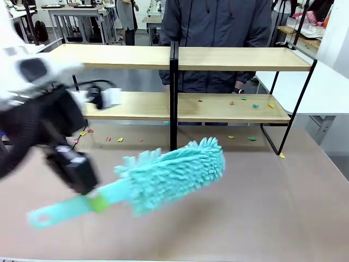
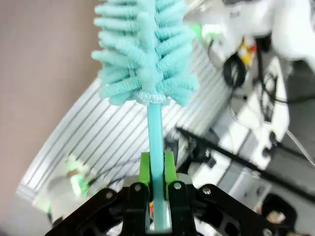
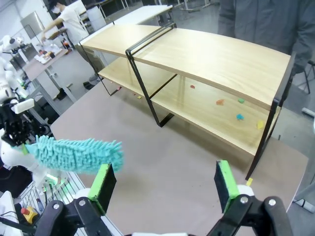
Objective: Clean the shelves.
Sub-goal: Clean another randomly selected level of the Shelf with the Duster.
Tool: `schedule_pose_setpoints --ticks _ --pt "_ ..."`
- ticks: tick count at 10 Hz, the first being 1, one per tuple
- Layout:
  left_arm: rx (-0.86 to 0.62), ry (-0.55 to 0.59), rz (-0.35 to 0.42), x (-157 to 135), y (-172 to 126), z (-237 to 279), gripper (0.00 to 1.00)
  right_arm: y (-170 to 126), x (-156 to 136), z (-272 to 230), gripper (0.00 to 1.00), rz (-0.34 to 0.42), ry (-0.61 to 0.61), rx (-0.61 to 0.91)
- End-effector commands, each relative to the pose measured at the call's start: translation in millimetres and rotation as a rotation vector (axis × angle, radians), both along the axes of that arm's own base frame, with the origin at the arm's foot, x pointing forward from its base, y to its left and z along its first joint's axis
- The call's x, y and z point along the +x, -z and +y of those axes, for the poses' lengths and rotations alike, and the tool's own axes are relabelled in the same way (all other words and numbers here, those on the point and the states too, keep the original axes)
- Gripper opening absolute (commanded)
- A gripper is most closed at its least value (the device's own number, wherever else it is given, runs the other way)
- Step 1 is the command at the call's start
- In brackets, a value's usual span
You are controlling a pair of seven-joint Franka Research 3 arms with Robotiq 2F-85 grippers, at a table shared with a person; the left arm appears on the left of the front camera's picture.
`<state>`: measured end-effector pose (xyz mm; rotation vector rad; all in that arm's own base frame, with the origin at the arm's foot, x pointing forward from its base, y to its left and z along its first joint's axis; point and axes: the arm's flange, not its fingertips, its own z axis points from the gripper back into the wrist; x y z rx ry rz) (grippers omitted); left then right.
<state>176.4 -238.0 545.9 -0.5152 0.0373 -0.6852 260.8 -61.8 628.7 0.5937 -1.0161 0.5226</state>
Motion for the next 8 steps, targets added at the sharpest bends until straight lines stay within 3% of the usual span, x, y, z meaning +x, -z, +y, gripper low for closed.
schedule_pose_setpoints --ticks 1,2,3,7,8 --pt "-0.025 -0.132 0.017 -1.9 22.6 -62.5 0.13 0.5 0.5 0.4 1.0 0.001 -0.001 0.001" --pt "-0.044 -0.111 0.1 -0.6 21.0 -82.2 0.13 0.5 0.5 0.4 1.0 0.001 -0.001 0.001" --pt "-0.011 -0.072 -0.006 -2.8 11.8 -34.2 0.13 0.5 0.5 0.4 1.0 0.001 -0.001 0.001" --pt "-0.003 -0.089 0.011 -0.4 16.0 -49.3 0.13 0.5 0.5 0.4 1.0 0.001 -0.001 0.001" --pt "0.023 -0.161 -0.038 -8.9 23.2 -68.5 0.13 0.5 0.5 0.4 1.0 0.001 -0.001 0.001"
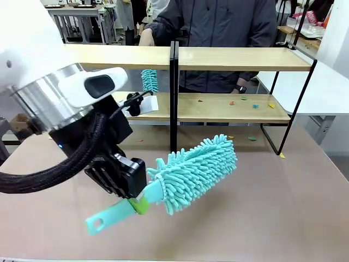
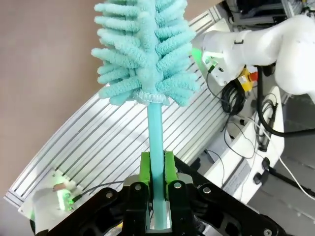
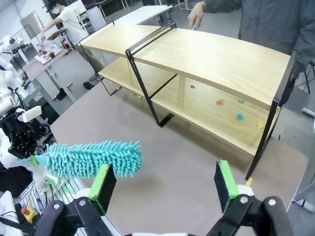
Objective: Clean the shelves.
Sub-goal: Clean another randomly selected level of the Shelf with the Duster.
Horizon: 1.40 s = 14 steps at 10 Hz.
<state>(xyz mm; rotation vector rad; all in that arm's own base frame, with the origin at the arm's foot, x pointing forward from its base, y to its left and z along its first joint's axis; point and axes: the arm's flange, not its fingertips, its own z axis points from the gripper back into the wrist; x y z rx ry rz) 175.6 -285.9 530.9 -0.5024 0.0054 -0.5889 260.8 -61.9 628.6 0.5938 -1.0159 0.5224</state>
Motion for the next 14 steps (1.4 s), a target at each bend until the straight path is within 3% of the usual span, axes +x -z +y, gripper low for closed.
schedule_pose_setpoints --ticks 1,3,5,6,7,8,10,12,13,14 --pt "0.052 -0.12 -0.069 -12.2 17.5 -41.8 0.13 0.4 0.4 0.4 1.0 0.001 -0.001 0.001" --pt "0.135 -0.233 -0.115 -9.2 39.7 -85.0 0.13 0.4 0.4 0.4 1.0 0.001 -0.001 0.001" --pt "0.196 -0.266 -0.15 -6.1 54.1 -127.6 0.13 0.4 0.4 0.4 1.0 0.001 -0.001 0.001" --pt "0.197 -0.319 -0.203 -4.4 58.7 -141.9 0.13 0.4 0.4 0.4 1.0 0.001 -0.001 0.001" --pt "0.196 -0.409 -0.217 2.2 61.0 -150.7 0.0 0.4 0.4 0.4 1.0 0.001 -0.001 0.001" --pt "0.203 -0.458 -0.249 7.8 65.4 -159.2 0.0 0.4 0.4 0.4 1.0 0.001 -0.001 0.001" --pt "0.232 -0.405 -0.24 6.8 69.7 -165.7 0.0 0.4 0.4 0.4 1.0 0.001 -0.001 0.001" --pt "0.22 0.166 -0.214 -14.8 65.2 -148.1 0.0 0.4 0.4 0.4 1.0 0.001 -0.001 0.001" --pt "0.168 0.358 -0.19 -21.2 64.5 -138.8 0.0 0.4 0.4 0.4 1.0 0.001 -0.001 0.001" --pt "0.101 0.481 -0.165 -20.0 61.4 -133.0 0.0 0.4 0.4 0.4 1.0 0.001 -0.001 0.001"
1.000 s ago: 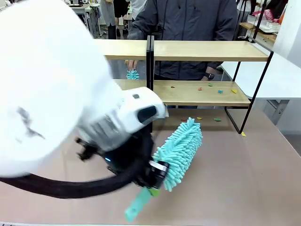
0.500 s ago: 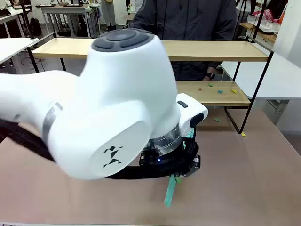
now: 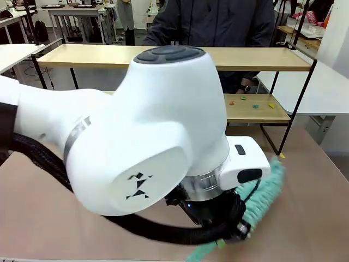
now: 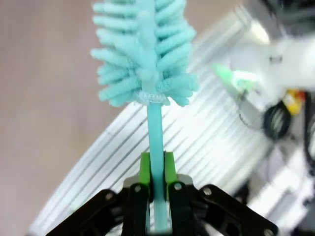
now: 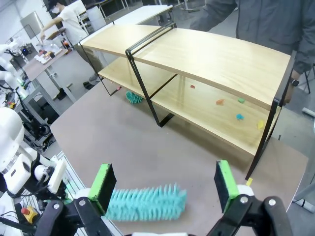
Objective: Clean the shelves.
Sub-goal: Clean another randomly selected level of the Shelf with the Duster.
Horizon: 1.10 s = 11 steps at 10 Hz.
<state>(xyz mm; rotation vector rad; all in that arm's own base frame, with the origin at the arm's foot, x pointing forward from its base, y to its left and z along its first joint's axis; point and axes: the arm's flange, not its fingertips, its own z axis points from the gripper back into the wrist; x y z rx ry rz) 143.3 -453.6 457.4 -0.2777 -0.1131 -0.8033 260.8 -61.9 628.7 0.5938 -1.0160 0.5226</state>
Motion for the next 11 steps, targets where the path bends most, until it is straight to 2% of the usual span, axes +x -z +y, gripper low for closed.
schedule_pose_setpoints --ticks 1,2,3,5,7,8,11 --pt "-0.069 0.403 0.121 13.5 -15.7 41.3 0.0 0.5 0.4 0.4 1.0 0.001 -0.001 0.001" --pt "-0.112 0.457 0.119 13.2 -16.5 47.4 0.0 0.5 0.4 0.4 1.0 0.001 -0.001 0.001" --pt "-0.139 0.52 0.149 13.2 -16.8 53.6 0.0 0.5 0.4 0.4 1.0 0.001 -0.001 0.001" --pt "-0.068 0.371 0.114 16.2 -11.2 55.8 0.0 0.5 0.4 0.4 1.0 0.001 -0.001 0.001" --pt "0.038 0.014 0.097 30.0 -1.5 62.5 0.0 0.5 0.4 0.4 1.0 0.001 -0.001 0.001" --pt "0.044 -0.159 0.087 36.7 3.5 66.3 0.0 0.5 0.4 0.4 1.0 0.001 -0.001 0.001" --pt "-0.083 -0.57 -0.06 50.0 9.2 53.6 0.0 0.5 0.4 0.4 1.0 0.001 -0.001 0.001"
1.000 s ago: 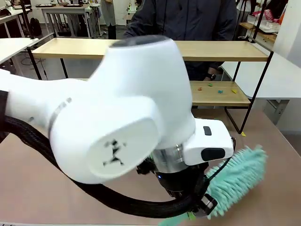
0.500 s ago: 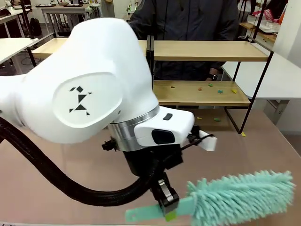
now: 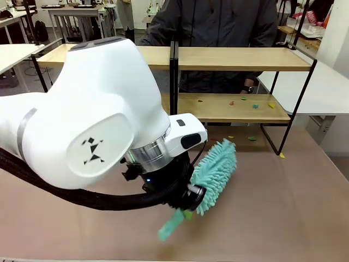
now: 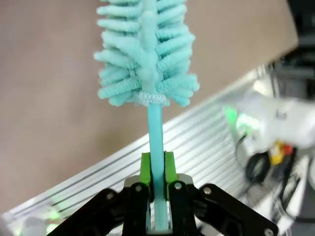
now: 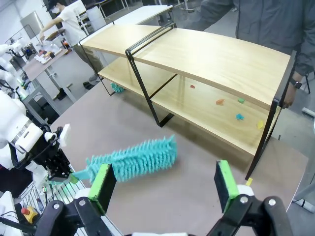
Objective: Clean the shelves.
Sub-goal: Clean another randomly selected level of the Shelf with the Duster.
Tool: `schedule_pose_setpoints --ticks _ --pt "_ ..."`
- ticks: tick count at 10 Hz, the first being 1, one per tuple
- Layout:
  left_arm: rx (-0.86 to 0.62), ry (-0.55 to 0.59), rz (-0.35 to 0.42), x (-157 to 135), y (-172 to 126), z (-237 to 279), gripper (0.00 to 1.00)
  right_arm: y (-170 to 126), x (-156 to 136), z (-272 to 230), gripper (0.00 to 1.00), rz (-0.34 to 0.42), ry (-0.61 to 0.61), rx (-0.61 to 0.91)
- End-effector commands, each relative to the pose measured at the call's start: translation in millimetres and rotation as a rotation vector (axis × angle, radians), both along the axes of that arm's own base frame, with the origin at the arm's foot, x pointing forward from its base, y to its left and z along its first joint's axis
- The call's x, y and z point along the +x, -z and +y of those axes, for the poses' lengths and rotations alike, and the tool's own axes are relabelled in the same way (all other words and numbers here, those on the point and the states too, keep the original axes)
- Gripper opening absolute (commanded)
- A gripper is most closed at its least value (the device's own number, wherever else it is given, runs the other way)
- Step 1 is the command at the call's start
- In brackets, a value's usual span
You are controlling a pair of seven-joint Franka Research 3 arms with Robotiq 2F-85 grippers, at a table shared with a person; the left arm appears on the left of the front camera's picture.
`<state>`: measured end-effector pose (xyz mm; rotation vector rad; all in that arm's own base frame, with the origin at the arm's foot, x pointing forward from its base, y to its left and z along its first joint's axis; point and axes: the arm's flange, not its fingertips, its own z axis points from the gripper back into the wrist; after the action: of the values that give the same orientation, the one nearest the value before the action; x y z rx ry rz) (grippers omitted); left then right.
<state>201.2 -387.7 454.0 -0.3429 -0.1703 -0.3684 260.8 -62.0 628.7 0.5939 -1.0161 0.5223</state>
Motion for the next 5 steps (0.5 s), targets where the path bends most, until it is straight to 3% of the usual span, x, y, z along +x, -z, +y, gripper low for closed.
schedule_pose_setpoints --ticks 1,2,3,4,5 --pt "0.083 -0.15 -0.025 -2.9 12.6 -23.2 0.0 0.5 0.4 0.5 1.0 0.001 -0.001 0.001" --pt "0.28 -0.121 0.158 7.1 17.2 -31.3 0.0 0.5 0.4 0.5 1.0 0.001 -0.001 0.001" --pt "0.004 -0.096 -0.017 -0.6 3.7 -5.9 0.0 0.5 0.4 0.5 1.0 0.001 -0.001 0.001" --pt "0.004 -0.096 -0.017 -0.6 3.7 -5.9 0.0 0.5 0.4 0.5 1.0 0.001 -0.001 0.001" --pt "0.113 -0.145 0.03 1.4 19.1 -11.4 0.13 0.5 0.4 0.5 1.0 0.001 -0.001 0.001"
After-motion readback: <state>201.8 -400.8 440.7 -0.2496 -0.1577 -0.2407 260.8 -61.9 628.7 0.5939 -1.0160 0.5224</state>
